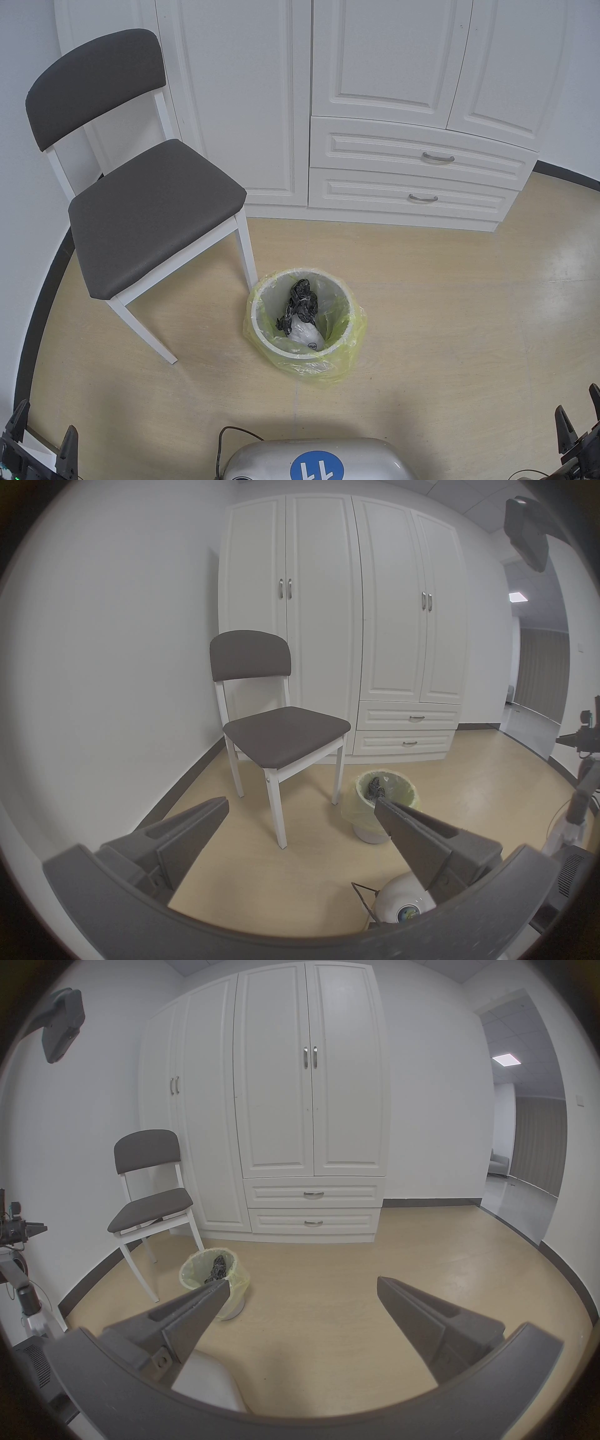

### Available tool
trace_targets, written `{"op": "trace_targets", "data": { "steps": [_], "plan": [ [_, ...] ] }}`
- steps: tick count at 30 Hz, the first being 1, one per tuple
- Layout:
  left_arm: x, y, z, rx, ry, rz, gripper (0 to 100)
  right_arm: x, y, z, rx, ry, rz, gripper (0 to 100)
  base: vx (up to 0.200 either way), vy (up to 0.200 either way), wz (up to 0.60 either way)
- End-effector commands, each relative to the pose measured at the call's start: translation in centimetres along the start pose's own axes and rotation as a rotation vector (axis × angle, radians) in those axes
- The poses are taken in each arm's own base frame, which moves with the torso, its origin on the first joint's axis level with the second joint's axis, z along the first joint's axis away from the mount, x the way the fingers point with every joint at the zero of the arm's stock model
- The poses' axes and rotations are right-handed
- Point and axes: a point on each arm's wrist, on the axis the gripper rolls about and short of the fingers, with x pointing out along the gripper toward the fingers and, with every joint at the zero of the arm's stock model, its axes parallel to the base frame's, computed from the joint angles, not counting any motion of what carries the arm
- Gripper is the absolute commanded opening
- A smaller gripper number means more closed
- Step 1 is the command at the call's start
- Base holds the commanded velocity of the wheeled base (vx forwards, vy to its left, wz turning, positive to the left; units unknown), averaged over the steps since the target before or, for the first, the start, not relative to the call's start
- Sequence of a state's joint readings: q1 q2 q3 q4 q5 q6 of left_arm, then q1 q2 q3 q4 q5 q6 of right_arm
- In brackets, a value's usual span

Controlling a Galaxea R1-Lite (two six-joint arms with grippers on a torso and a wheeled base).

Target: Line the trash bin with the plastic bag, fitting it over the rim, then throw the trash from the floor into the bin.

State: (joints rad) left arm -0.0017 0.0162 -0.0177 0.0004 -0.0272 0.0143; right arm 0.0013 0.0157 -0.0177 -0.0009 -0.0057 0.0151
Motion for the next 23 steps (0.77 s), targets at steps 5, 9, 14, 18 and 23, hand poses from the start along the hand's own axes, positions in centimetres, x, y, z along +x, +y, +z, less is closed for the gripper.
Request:
{"op": "trace_targets", "data": {
  "steps": [5, 9, 14, 18, 23],
  "plan": [
    [0.01, -0.01, -0.54, -0.001, 0.003, 0.004, 100, 0.01, -0.01, -0.50, -0.001, 0.000, -0.003, 100, 0.000, 0.000, 0.00],
    [0.01, 0.00, -0.52, -0.004, 0.001, 0.006, 100, 0.01, -0.01, -0.52, -0.001, 0.001, -0.003, 100, 0.000, 0.000, 0.00],
    [0.01, 0.00, -0.52, -0.002, 0.001, 0.006, 100, 0.01, -0.01, -0.52, -0.001, 0.001, -0.003, 100, 0.000, 0.000, 0.00],
    [0.01, 0.00, -0.52, -0.002, 0.001, 0.006, 100, 0.01, -0.01, -0.52, -0.001, 0.001, -0.002, 100, 0.000, 0.000, 0.00],
    [0.01, 0.00, -0.52, -0.002, 0.001, 0.006, 100, 0.01, -0.01, -0.52, -0.001, 0.001, -0.002, 100, 0.000, 0.000, 0.00]
  ]
}}
